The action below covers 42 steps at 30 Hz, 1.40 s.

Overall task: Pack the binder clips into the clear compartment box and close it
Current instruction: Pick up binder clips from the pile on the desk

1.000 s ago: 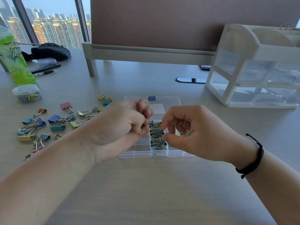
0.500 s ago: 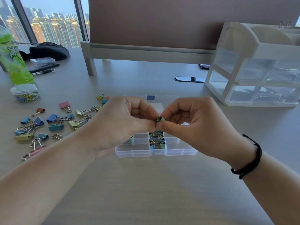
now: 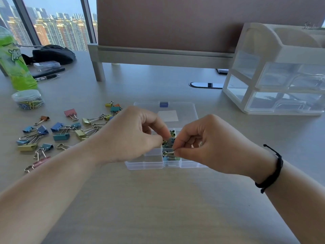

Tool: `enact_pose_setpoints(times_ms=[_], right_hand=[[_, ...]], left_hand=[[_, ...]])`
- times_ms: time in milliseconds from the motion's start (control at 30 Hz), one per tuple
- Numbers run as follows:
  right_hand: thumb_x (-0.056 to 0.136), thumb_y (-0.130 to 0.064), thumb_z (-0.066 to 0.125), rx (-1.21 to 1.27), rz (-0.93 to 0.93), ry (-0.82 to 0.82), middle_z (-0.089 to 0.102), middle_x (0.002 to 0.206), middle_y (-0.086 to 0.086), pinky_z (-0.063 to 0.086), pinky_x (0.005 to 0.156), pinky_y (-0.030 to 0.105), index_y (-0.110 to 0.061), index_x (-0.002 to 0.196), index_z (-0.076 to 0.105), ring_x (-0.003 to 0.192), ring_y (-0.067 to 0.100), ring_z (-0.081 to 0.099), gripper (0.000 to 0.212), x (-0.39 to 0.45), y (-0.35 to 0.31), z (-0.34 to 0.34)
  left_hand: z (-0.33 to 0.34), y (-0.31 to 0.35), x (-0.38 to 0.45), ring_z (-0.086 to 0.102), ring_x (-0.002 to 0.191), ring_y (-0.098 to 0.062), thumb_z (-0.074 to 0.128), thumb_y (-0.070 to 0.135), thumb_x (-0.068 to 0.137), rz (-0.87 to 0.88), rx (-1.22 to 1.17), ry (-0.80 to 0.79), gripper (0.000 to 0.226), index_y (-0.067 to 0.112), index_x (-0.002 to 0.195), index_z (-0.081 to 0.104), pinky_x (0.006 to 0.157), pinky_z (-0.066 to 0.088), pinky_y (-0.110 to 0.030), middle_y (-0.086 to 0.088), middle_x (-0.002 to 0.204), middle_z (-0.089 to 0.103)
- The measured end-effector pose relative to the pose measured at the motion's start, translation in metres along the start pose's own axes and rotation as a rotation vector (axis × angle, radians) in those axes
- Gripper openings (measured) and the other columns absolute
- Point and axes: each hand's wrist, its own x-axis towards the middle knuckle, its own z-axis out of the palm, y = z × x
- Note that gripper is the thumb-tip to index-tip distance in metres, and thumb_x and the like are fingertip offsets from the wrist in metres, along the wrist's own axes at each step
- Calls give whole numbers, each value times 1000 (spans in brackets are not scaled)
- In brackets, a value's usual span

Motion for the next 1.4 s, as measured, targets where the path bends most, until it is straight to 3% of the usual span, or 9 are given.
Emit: enact_pose_setpoints(times_ms=[200,300,500,700,967,1200,1267,1400], right_hand=[[79,-19,80,-68,-26,-22,63,59,-15,37,53,3,-26,78,78,53,-5,55,7,0,1,0],[79,-21,80,-82,-41,-28,64,60,-19,38,56,5,-29,78,77,58,-4,56,9,0,3,0],[80,-20,79,-128,-74,-66,66,64,-14,40,59,6,-28,80,78,62,-5,57,8,0,3,-2],[83,-26,74,-254,-142,-118,67,80,-15,36,68,4,-31,82,77,76,1,60,6,1,5,-1],[84,-33,73,-340,-156,-183,62,93,-23,43,75,12,-34,88,78,89,0,57,7,-1,7,-2],[84,-36,71,-347,-144,-190,58,99,-27,46,84,20,-37,89,76,93,-4,55,7,-1,10,-2],[82,-36,73,-360,-156,-162,60,96,-24,48,80,23,-35,89,74,90,-1,55,8,0,11,0],[71,-35,82,-268,-171,-51,62,84,-18,41,66,12,-34,88,72,83,4,56,20,2,14,2]], left_hand=[[0,-3,1,42,44,-3,74,24,79,1,95,-70,17,40,77,76,53,40,-24,6,55,54],[0,-3,0,54,55,-18,75,28,77,12,154,-134,15,44,79,76,57,49,-34,-1,65,63],[-1,-6,1,65,74,-22,74,33,76,42,189,-210,15,48,79,74,70,55,-44,4,81,72],[0,-7,0,62,80,-12,76,35,75,102,193,-234,10,45,76,75,75,54,-37,11,89,70],[0,-9,0,62,88,3,82,34,74,192,250,-239,4,36,72,79,70,41,-10,26,93,67],[0,-11,1,64,91,3,83,31,75,258,250,-234,4,32,72,80,80,44,-14,23,92,69],[0,-11,2,65,90,2,83,31,75,268,251,-234,4,32,72,80,80,46,-15,23,91,70],[0,-13,3,67,90,1,84,32,74,261,235,-235,5,32,77,80,80,48,-21,20,89,71]])
